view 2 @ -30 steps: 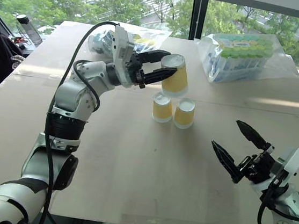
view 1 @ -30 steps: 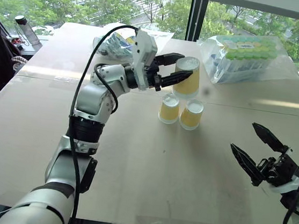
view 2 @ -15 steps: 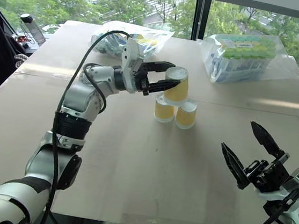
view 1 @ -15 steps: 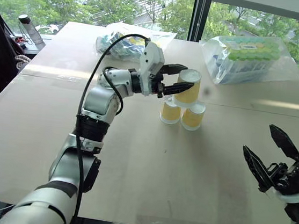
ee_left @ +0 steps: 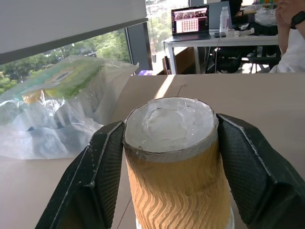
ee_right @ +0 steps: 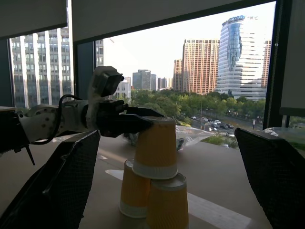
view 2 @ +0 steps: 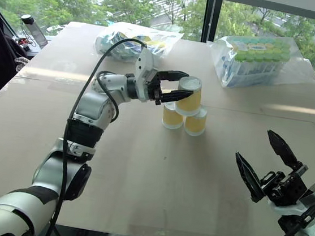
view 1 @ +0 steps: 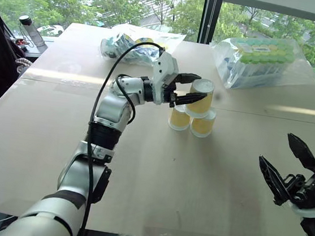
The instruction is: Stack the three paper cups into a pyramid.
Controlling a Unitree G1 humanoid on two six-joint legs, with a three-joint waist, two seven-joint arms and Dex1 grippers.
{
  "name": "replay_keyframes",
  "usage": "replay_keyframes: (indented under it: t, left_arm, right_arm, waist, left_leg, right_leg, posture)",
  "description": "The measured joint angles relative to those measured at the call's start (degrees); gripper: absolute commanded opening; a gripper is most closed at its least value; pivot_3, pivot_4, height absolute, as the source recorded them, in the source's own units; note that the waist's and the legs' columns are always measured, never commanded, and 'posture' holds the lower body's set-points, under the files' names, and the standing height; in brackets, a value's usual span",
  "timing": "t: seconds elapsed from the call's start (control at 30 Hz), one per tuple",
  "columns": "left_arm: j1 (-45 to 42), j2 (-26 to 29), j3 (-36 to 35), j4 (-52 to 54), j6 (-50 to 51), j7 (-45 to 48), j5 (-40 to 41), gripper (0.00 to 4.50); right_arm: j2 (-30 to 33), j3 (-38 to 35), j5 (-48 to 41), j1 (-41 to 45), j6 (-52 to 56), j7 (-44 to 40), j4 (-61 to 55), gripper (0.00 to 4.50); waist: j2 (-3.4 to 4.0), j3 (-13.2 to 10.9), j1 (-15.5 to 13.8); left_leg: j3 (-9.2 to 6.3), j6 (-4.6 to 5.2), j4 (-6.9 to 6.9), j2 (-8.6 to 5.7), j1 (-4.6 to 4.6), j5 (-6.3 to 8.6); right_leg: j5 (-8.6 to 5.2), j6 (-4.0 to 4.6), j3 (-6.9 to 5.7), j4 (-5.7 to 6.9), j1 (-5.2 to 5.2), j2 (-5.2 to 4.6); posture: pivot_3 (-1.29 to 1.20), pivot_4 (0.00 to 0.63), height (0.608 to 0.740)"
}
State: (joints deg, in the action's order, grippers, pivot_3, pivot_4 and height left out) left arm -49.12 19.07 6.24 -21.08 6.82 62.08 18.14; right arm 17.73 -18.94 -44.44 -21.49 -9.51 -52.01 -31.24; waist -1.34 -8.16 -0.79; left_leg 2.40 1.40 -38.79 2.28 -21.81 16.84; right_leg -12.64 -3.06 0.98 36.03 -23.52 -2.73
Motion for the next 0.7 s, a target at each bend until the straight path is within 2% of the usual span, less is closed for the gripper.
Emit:
replay_keyframes:
  t: [0.03,0.07,0.47,0.7]
  left_arm:
    - [-0.3,0.0,0.0,-0.3,-0.2,-0.2,-0.1,4.19]
    - [-0.4,0.0,-0.1,-0.4,-0.6,-0.4,-0.1,4.42]
    - [-0.5,-0.7,-1.5,-0.2,-1.1,-1.5,0.2,4.42]
    - [-0.1,-2.5,-6.3,6.9,-1.2,0.1,7.2,4.42]
  right_arm:
    - [0.0,0.0,0.0,0.0,0.0,0.0,0.0,4.5]
    - [0.0,0.0,0.0,0.0,0.0,0.0,0.0,4.5]
    - [0.2,0.0,0.0,0.0,0.0,-0.2,0.0,4.5]
    - [0.6,0.5,-0.4,-0.3,0.2,-1.6,0.8,4.5]
  waist:
    - [0.0,0.0,0.0]
    - [0.0,0.0,0.0]
    - [0.0,0.0,0.0]
    - [0.0,0.0,0.1]
  left_leg:
    - [0.0,0.0,0.0,0.0,0.0,0.0]
    - [0.01,0.0,0.0,0.0,0.0,0.0]
    - [0.0,0.0,0.0,0.0,0.0,0.0]
    - [-0.01,0.0,-0.03,0.0,0.0,0.0]
  right_leg:
    - [0.0,0.0,0.0,0.0,0.0,0.0]
    - [0.0,0.0,0.0,0.0,0.0,0.0]
    - [0.0,0.0,0.0,0.0,0.0,0.0]
    - [0.0,0.0,0.01,0.03,0.0,0.0]
  posture:
    - [0.0,0.15,0.74]
    - [0.0,0.15,0.74]
    - [0.0,0.15,0.74]
    - [0.0,0.15,0.74]
